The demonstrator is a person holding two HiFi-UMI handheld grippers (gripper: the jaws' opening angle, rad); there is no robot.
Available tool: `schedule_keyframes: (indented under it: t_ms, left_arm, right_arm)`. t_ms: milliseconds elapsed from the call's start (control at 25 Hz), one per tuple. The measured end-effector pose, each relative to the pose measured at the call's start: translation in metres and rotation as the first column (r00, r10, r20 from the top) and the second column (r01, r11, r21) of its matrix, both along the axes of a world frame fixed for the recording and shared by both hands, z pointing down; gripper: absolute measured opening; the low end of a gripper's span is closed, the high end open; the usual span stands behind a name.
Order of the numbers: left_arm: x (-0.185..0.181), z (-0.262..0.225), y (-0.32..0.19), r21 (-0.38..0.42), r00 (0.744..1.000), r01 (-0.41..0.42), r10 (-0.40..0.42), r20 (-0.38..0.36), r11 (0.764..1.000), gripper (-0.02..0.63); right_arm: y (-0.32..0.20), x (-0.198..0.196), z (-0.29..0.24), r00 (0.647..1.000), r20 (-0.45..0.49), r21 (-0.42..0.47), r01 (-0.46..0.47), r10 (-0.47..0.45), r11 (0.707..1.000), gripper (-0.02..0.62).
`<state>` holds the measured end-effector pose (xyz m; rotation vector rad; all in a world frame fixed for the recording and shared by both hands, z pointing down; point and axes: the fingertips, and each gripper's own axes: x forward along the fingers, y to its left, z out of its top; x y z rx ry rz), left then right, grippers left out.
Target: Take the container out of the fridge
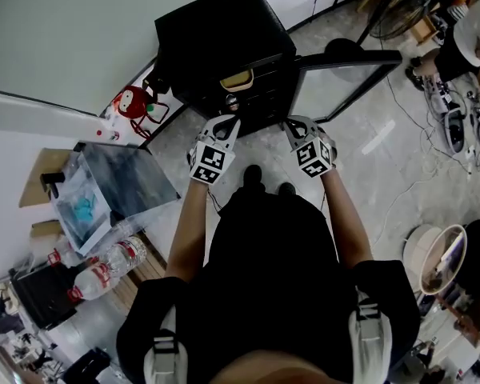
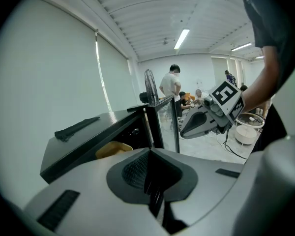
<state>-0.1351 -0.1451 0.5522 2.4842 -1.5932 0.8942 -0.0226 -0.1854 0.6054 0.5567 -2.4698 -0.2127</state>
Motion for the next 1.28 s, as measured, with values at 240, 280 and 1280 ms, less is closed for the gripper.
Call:
schedule_keyframes:
  t_ms: [240, 280, 1280]
  left_arm:
    - [-0.021, 0.009, -0.026, -0.019, 0.998, -0.068, 0.068, -0.01, 0.997, 0.021]
    - [-0.023, 0.011, -0.03, -0.023, 0.996, -0.083, 0.083, -0.014, 0.996, 0.021]
    - [-0.035, 0.044, -0.085, -0.07, 0.942, -0.333, 0.335, 0.014, 0.94, 0.021]
  right_arm:
    - [-0.015, -0.023, 0.0, 0.998, -0.006, 0.002, -0.057, 0.057, 0.998, -0.002]
    - [-0.017, -0.025, 0.0, 0.997, -0.007, 0.002, -0.071, 0.071, 0.997, -0.002]
    - [-0.041, -0.046, 0.01, 0.954, -0.009, -0.006, -0.299, 0.299, 0.954, -0.002]
